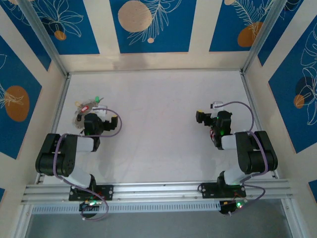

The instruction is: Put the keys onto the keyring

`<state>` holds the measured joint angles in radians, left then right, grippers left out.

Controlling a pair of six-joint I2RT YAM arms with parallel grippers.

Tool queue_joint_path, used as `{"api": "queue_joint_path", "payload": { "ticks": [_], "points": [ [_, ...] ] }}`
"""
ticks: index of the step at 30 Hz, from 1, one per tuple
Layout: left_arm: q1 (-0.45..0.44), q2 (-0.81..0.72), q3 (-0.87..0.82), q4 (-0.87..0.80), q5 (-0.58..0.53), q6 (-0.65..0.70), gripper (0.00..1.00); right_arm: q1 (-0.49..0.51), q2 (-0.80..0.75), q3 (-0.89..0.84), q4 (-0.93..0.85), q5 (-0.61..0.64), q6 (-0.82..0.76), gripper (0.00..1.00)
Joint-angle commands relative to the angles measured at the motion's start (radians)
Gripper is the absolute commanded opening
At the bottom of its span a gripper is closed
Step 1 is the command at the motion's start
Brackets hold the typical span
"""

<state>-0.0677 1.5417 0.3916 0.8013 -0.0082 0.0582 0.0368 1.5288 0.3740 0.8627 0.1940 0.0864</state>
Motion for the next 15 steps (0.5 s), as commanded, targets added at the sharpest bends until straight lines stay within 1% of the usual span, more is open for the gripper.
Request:
{"api": "queue_joint_path", "payload": {
  "ticks": [1, 15],
  "points": [
    [0.003, -0.005, 0.014, 0.024, -0.009, -0.006, 1.00, -0.008, -0.001, 0.016, 0.003, -0.008, 0.016, 0.99],
    [0.003, -0.006, 0.013, 0.024, -0.009, -0.007, 1.00, -0.012, -0.001, 0.017, 0.000, -0.018, 0.018, 0.99]
  ]
}}
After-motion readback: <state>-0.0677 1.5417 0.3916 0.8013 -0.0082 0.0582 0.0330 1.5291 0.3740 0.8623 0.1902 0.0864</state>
